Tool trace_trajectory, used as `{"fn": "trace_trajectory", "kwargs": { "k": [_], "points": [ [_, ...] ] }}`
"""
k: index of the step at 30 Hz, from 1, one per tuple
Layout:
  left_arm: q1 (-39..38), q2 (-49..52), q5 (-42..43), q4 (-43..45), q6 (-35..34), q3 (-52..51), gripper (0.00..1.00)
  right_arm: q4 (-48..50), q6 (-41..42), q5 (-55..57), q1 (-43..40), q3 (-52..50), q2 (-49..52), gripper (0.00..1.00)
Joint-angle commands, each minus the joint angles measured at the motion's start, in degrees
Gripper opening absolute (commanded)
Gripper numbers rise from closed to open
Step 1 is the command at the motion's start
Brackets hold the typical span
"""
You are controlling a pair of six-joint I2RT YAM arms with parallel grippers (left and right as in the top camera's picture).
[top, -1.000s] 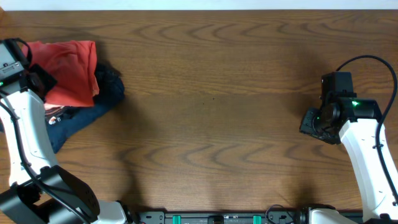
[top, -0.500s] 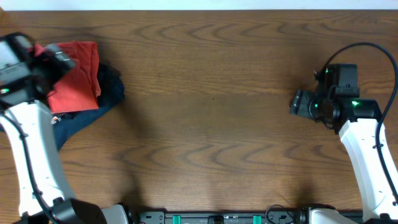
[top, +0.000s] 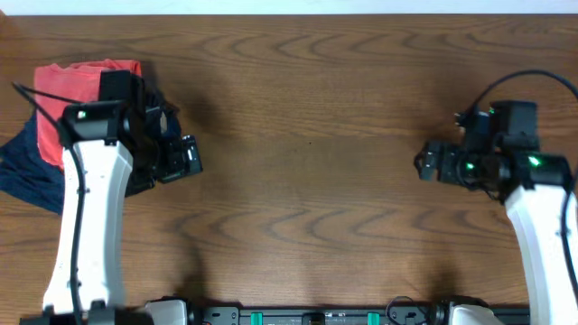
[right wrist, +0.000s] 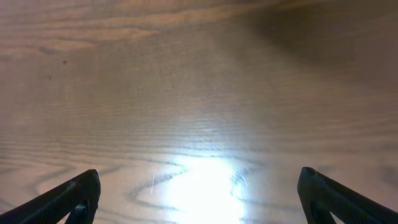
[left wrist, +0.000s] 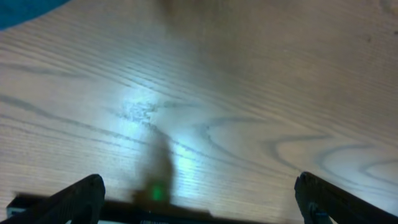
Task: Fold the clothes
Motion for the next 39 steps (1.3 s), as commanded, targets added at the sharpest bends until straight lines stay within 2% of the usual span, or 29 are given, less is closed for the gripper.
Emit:
{"fn": "trace_trajectory", "kwargs": {
  "k": [1,8,11,16,21,32,35,39],
  "points": [
    [-0.07,-10.67,-0.48,1.66,1.20,-3.89,0.98,-1.53,1.29,3.23,-0.79,-0.07,-8.96,0.99],
    [-3.02,-40.96,-0.04,14.64,0.26,-19.58,0.98,2.38,2.40,6.99,-0.79,-6.78,-30.49,0.99],
    [-3.26,-51.32,-0.07,19.37,0.28,-23.93,0.98,3.06,2.43,7.04,-0.79,-9.81,-36.00,0.99],
    [-3.26,-63.39,-0.07,17.09,0.31,-24.52,0.98,-1.33,2.43,7.04,-0.79,-11.28,-39.50,0.99],
    [-3.26,-67.82,-0.07,15.45,0.31,-24.52,0.98,-6.88,2.43,7.02,-0.79,-11.28,-39.43,0.99],
    [-3.26,-67.93,-0.07,14.60,0.31,-24.52,0.98,-11.61,1.64,7.82,-0.79,-11.28,-39.43,0.99],
    [-3.26,-67.93,-0.07,14.60,0.31,-24.52,0.98,-8.79,1.53,7.91,-0.24,-12.04,-40.81,0.99],
    [-3.26,-67.93,-0.07,14.60,0.31,-24.52,0.98,3.45,-2.16,7.91,3.80,-17.31,-45.59,0.99]
  ]
}}
